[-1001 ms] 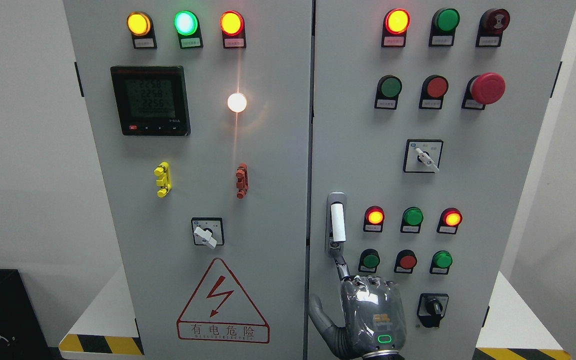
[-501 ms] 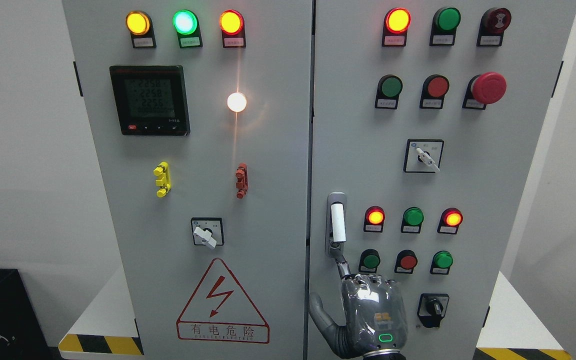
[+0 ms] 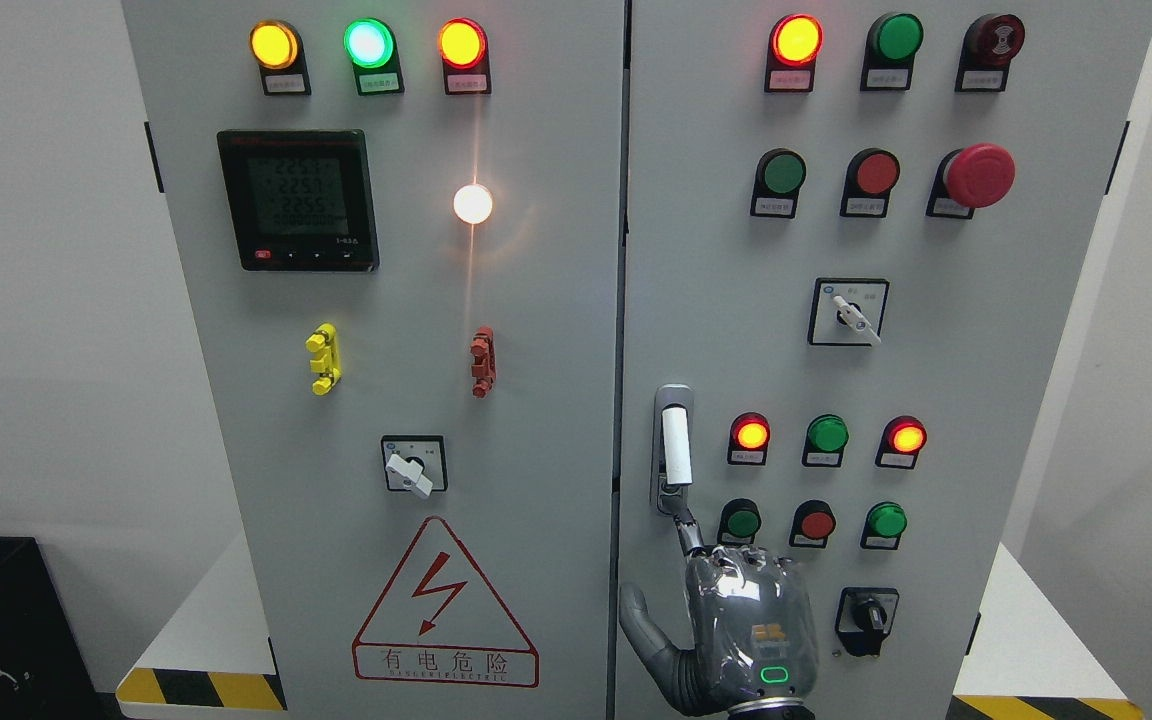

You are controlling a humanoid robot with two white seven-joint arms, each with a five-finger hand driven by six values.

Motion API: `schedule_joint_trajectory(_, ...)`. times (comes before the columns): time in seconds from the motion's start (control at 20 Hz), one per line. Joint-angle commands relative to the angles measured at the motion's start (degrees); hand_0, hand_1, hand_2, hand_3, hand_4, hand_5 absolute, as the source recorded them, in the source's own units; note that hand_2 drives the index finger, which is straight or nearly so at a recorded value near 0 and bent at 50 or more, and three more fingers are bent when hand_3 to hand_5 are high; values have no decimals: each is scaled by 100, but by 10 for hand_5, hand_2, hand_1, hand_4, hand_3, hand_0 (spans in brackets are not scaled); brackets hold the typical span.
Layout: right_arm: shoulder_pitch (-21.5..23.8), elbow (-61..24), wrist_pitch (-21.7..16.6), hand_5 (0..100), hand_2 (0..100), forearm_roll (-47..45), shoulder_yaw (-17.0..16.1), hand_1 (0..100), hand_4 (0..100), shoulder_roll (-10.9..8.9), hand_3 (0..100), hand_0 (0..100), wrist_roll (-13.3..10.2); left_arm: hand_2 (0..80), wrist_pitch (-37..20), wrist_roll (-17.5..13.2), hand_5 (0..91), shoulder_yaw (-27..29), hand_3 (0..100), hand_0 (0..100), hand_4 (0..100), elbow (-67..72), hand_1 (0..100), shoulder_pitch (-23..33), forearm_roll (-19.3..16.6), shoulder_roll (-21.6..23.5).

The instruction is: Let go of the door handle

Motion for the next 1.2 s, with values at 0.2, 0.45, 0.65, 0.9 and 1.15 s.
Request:
schedule_joint_trajectory(0.2, 21, -185, -9, 1000, 260, -9, 10, 258, 1000, 1, 1000, 416, -22, 0, -5, 1, 0, 0, 0, 120, 0, -1, 556, 97, 4, 0)
schedule_joint_trajectory(0.45, 152, -282, -27, 1000, 352, -26, 10, 259, 1000, -8, 1000, 416, -22, 0, -5, 1, 0, 0, 0, 120, 0, 8, 556, 97, 4, 0)
schedule_joint_trajectory(0.65, 311, -414, -36, 1000, 408, -35, 10, 263, 1000, 0, 1000, 418, -31, 0, -5, 1, 0, 0, 0, 120, 0, -1, 556, 97, 4, 0)
schedule_joint_trajectory(0.9, 522, -581, -45, 1000, 438, -35, 10, 268, 1000, -8, 1000, 424, -39, 0, -5, 1, 0, 0, 0, 120, 0, -1, 556, 97, 4, 0)
schedule_joint_trajectory(1.15, 1039, -932, -158, 1000, 482, -44, -8, 266, 1000, -43, 1000, 491, -48, 0, -5, 1, 0, 0, 0, 120, 0, -1, 556, 97, 4, 0)
